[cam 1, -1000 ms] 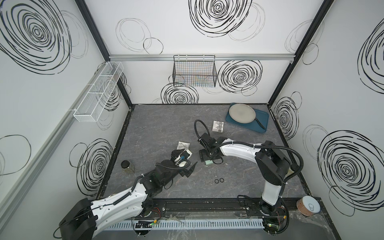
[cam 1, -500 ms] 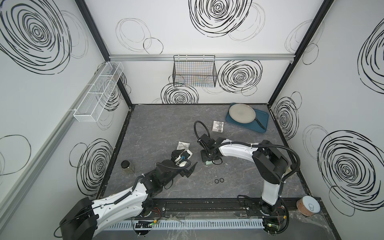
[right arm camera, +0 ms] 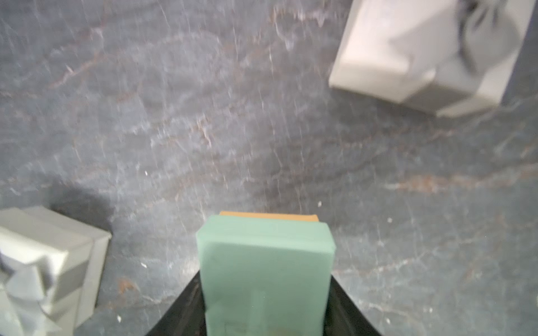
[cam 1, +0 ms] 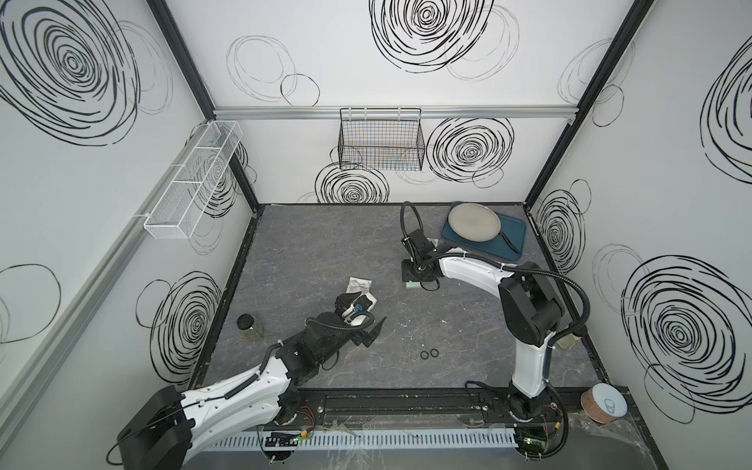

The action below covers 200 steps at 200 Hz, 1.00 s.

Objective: Take the rings out of the lift-off lid box
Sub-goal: Pick up the jewelry box from the center of the board, then place the jewelry box at the center of the board.

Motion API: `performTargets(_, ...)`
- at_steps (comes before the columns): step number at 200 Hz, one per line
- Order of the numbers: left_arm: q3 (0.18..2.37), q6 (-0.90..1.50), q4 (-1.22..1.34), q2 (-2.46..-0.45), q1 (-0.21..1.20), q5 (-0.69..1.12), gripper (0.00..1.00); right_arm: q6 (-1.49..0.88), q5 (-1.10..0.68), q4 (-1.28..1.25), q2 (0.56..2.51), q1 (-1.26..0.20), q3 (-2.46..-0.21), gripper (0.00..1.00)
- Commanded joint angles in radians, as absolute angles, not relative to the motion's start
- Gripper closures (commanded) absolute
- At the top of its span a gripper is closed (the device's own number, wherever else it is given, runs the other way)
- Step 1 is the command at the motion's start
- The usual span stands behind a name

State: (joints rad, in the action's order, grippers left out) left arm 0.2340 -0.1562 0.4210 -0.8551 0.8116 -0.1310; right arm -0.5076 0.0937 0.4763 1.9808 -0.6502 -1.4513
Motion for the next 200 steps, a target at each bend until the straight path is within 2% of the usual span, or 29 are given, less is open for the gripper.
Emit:
performTargets(1,0.238,-0.17,0.471,-0.862,0.803,-0.122,0.01,-0.452,0.081,0.497,2.081,-0.617,-1.573,0.44)
performTargets(56,0.237,-0.17,0.475,-0.859,0.801,-0.115,0.0,-0.443,0.076,0.56,2.289,-0.556,-1.859,0.45)
performTargets(103,0.235,-0.171,0.475,-0.858,0.799,-0.112,0.0,-0.445,0.082,0.609,2.39,-0.531,-2.028,0.45)
performTargets(200,0.236,-0.174,0.481,-0.865,0.796,-0.103,0.0,-0.44,0.097,0.628,2.402,-0.498,-2.006,0.45)
